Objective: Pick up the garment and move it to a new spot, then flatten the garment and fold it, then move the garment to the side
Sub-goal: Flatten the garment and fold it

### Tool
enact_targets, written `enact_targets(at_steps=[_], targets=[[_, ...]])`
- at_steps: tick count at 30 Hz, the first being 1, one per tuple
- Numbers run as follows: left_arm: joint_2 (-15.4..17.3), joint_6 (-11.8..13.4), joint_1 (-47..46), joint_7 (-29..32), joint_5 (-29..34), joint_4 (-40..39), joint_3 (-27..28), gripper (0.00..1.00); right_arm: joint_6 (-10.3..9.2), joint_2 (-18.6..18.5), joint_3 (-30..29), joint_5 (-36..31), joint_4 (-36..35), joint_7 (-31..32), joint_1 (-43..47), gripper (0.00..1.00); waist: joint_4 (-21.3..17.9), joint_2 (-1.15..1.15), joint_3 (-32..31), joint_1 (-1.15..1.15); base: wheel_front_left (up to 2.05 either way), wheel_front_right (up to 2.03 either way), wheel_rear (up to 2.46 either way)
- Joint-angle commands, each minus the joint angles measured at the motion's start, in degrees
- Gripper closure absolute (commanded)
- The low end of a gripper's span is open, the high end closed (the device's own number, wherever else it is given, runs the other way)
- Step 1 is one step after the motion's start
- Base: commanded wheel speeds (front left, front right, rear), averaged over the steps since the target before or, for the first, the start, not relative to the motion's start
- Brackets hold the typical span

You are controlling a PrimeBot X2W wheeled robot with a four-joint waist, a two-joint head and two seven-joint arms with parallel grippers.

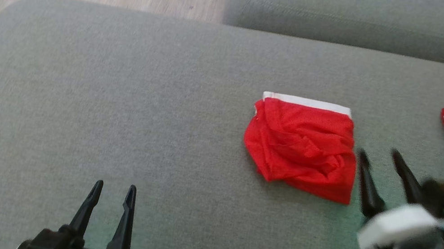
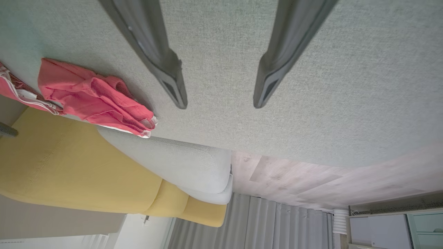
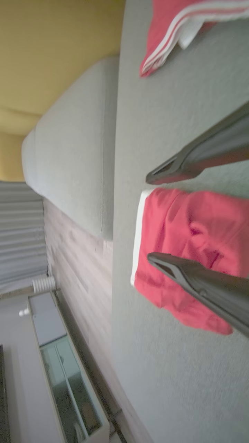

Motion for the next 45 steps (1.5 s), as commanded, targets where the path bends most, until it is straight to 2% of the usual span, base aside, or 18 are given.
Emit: enact_targets(at_steps=[1, 6, 12, 13, 14, 15, 24, 29, 34, 45], targets=[[-0.2, -0.2, -0.7, -0.5, 0.4, -1.8, 2.0, 0.0, -0.04, -0.5, -0.5, -1.0, -2.2, -1.8, 0.5, 0.0, -0.7, 0.0, -1.0, 0.01, 0.0, 0.0, 0.0], [-0.2, -0.2, 0.5, -0.5, 0.3, -2.0, 2.5, 0.0, -0.04, -0.6, -4.4, -4.6, -0.9, -7.1, 6.5, 0.0, -1.4, 0.0, -2.9, 0.01, 0.0, 0.0, 0.0], [-0.2, -0.5, 1.1, -0.5, 0.8, -2.2, 2.6, 0.0, -0.04, 0.4, -3.6, -4.7, 0.8, -9.1, 6.7, 0.02, -1.6, 0.0, -3.0, 0.01, 0.0, 0.0, 0.0], [-0.2, -0.6, 1.1, -0.5, 0.9, -2.1, 2.6, 0.0, -0.04, 0.4, -3.2, -4.4, 1.0, -8.9, 5.9, 0.24, -1.4, 0.0, -2.8, 0.01, 0.0, 0.0, 0.0], [-0.2, -0.6, 1.0, -0.5, 0.9, -2.1, 2.6, 0.0, -0.04, 0.4, -2.7, -4.2, 1.3, -8.5, 5.0, 0.71, -1.2, 0.0, -2.6, 0.01, 0.0, 0.0, 0.0], [-0.2, -0.7, 0.9, -0.5, 0.9, -2.2, 2.5, 0.0, -0.04, 0.1, -1.9, -4.2, 1.6, -8.0, 3.9, 1.0, -0.9, 0.0, -2.3, 0.01, 0.0, 0.0, 0.0], [-0.2, -1.0, -0.8, -0.5, 0.7, -1.9, 1.6, 0.0, -0.04, 0.6, 3.2, -5.4, 10.1, -5.0, -7.7, 1.0, 2.7, 0.0, 0.7, 0.01, 0.0, 0.0, 0.0], [-0.2, -0.9, -1.8, -0.5, 0.5, -1.7, 1.3, 0.0, -0.04, 0.0, 3.0, -7.3, 18.1, -4.1, -12.4, 1.0, 5.0, 0.0, 2.2, 0.01, 0.0, 0.0, 0.0], [-0.2, -0.6, -1.8, -0.5, 0.2, -1.6, 1.2, 0.0, -0.04, 0.1, 3.4, -8.3, 22.2, -4.7, -13.9, 1.0, 6.1, 0.0, 2.6, 0.01, 0.0, 0.0, 0.0], [-0.2, -0.1, -1.7, -0.5, -0.2, -1.7, 1.5, 0.0, -0.04, 1.2, 16.4, -2.7, 22.6, -1.4, -11.6, 1.0, 5.9, 0.0, 2.0, 0.01, 0.0, 0.0, 0.0]])
